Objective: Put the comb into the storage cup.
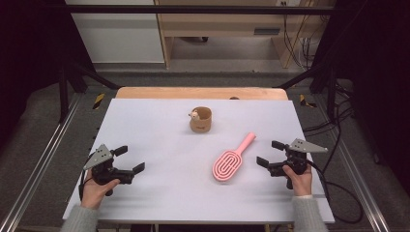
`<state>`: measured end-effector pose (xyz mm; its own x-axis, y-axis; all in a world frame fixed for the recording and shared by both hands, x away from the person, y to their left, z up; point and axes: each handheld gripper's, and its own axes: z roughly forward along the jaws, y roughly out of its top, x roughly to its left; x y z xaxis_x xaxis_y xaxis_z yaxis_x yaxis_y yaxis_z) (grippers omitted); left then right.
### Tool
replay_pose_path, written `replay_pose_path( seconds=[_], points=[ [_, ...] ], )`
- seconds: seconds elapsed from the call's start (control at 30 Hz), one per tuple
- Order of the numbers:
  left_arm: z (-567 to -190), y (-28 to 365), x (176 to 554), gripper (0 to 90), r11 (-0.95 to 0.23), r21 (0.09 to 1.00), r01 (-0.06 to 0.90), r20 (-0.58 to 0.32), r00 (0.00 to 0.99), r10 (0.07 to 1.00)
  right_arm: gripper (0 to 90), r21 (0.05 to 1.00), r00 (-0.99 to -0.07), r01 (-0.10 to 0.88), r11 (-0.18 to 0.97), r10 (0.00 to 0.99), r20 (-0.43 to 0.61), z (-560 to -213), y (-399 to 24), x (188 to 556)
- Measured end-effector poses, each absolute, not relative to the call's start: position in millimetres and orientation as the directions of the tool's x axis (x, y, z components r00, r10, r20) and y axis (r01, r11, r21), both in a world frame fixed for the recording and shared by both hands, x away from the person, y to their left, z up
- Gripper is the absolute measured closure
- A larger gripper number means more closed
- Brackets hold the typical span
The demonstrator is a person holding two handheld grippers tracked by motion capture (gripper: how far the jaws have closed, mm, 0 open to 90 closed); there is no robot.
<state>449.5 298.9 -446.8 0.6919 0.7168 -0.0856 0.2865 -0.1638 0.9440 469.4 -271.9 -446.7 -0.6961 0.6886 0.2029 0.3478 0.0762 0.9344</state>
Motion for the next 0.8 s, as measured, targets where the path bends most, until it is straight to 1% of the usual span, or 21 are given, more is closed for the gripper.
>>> replay_pose_path(
  seconds=[0.33, 0.8],
  points=[
    [-446.9, 299.8, 449.3, 0.4, -0.160, 0.946, 0.283, -0.085, 0.690, 0.719, 0.5, 0.934, -0.692, 0.350, 0.072, 0.692, 0.206, -445.8, -271.9, 469.5],
    [-447.7, 300.5, 449.7, 0.6, -0.161, 0.945, 0.284, -0.083, 0.686, 0.723, 1.3, 0.930, -0.678, 0.354, 0.099, 0.712, 0.182, -438.3, -265.7, 470.3]
  ],
)
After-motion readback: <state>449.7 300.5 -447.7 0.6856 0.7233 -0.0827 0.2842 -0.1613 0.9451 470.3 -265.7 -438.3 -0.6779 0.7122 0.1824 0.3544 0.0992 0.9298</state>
